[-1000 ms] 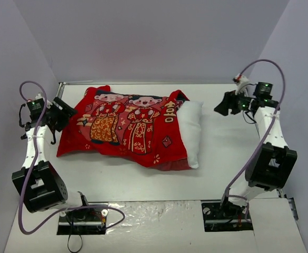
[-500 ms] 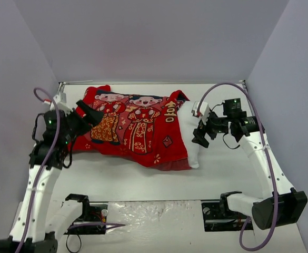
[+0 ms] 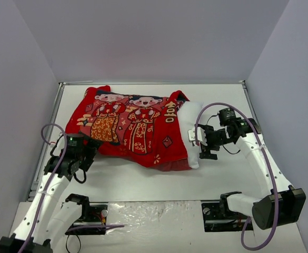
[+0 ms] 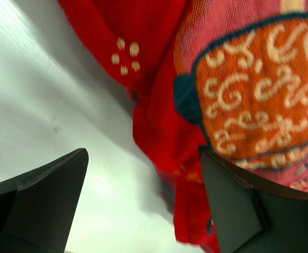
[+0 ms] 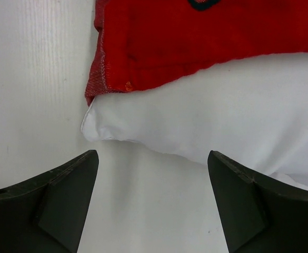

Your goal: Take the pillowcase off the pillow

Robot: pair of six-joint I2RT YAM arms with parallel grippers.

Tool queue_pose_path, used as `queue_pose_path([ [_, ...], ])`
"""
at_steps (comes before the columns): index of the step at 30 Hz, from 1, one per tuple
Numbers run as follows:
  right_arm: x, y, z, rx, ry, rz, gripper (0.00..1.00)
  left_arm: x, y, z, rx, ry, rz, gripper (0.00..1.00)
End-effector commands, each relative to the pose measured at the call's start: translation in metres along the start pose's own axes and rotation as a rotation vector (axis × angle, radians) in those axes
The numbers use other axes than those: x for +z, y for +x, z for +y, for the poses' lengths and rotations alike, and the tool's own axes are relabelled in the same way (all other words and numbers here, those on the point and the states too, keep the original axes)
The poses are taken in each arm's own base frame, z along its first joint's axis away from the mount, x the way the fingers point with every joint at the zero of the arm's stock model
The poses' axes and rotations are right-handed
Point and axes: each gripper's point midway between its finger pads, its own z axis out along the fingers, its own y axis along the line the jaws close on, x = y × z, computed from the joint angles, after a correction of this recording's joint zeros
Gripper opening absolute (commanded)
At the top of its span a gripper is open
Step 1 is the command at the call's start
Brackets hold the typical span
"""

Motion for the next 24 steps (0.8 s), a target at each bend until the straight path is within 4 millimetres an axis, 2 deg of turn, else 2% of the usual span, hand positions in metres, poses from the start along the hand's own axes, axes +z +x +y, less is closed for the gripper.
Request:
queue_pose_path([
  [1,0.006,0.008,-0.004,-0.048,0.011,0.027,0.8,0.021,-0.018,-0.013,-0.025,0.004,-0.092,0.87],
  [5,0.013,0.012,0.003,-0.133,-0.013,0.017,0.8,0.04,-0.024,-0.009,-0.023,-0.012,-0.145,0.83],
  [10,0.03,0.008,0.01,-0.173,-0.051,-0.03,0.82,0.063,-0.034,-0.018,-0.054,0.026,-0.206,0.73],
  [13,0.042,0.01,0.002,-0.121,-0.012,-0.013,0.82,0.073,-0.034,-0.026,-0.05,0.038,-0.203,0.65],
  [14,0.048,0.008,-0.01,-0.14,0.034,0.005,0.82,0.077,-0.034,-0.028,-0.042,0.039,-0.203,0.6],
  [16,0.056,0.008,-0.017,-0.064,0.082,0.015,0.84,0.081,-0.034,-0.028,-0.034,0.039,-0.201,0.55],
  [19,0.083,0.014,-0.025,-0.056,0.163,0.076,0.84,0.082,-0.036,-0.031,-0.024,0.059,-0.21,0.43],
  [22,0.095,0.024,-0.033,0.002,0.225,0.101,0.76,0.084,-0.036,-0.031,-0.019,0.077,-0.207,0.31],
  [23,0.099,0.03,-0.03,0.026,0.227,0.115,0.6,0.084,-0.036,-0.031,-0.009,0.079,-0.206,0.27],
  [24,0.102,0.033,-0.029,0.051,0.226,0.113,0.49,0.084,-0.036,-0.03,-0.01,0.08,-0.205,0.2],
])
